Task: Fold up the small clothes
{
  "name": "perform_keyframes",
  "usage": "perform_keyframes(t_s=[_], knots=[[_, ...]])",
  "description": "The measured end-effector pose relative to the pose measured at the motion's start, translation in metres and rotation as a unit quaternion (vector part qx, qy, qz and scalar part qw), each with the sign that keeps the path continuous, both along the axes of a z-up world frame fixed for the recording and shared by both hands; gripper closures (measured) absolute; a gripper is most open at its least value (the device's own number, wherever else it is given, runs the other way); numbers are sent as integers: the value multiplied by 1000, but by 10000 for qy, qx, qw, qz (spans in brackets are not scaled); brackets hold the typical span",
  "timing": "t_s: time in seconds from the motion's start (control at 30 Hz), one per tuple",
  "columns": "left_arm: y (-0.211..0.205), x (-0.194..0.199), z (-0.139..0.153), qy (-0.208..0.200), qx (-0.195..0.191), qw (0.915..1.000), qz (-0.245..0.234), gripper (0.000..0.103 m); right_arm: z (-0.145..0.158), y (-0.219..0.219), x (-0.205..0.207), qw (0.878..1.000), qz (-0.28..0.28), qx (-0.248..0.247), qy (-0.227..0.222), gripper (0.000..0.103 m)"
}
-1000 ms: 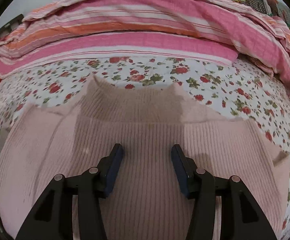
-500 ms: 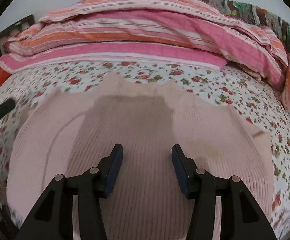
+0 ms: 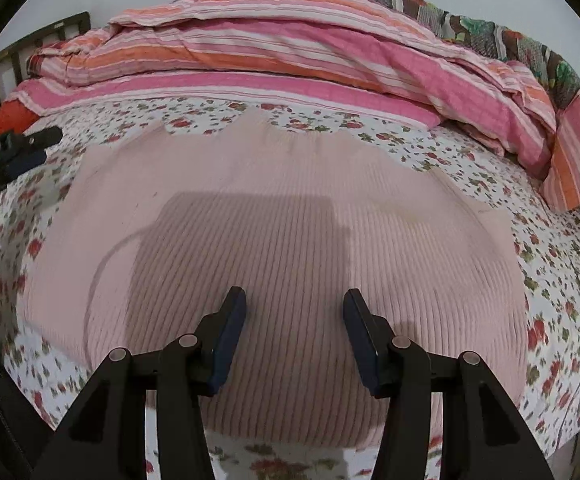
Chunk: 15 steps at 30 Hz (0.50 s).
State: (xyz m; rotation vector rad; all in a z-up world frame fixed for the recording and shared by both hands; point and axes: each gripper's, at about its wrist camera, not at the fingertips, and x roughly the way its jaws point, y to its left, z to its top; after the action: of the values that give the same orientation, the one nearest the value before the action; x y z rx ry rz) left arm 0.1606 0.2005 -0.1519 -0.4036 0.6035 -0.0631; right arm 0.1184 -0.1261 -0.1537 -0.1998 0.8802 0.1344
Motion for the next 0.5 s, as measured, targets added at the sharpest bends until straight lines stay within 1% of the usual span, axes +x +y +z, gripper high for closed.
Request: perform_keyframes(t_s=[0.13, 0.27, 0.37, 0.43, 0.5], knots=[[3, -1, -2, 7, 6, 10000, -14, 40, -11, 0, -21, 9998, 154, -127, 30, 53], [2, 1, -5, 51, -37, 10000, -59, 39, -16, -4, -36, 9996, 240, -140, -86, 53], [-1, -1, -10, 80, -1, 10000, -26, 39, -15, -10, -41, 9996, 286, -26, -59, 53], [-6, -1, -13, 129, -31, 9998, -126, 39, -15, -16, -46, 9994, 283, 185, -33, 53], [-11, -2, -15, 116, 49, 9996, -245, 39, -16, -19, -51, 9992, 304, 277, -16, 53]])
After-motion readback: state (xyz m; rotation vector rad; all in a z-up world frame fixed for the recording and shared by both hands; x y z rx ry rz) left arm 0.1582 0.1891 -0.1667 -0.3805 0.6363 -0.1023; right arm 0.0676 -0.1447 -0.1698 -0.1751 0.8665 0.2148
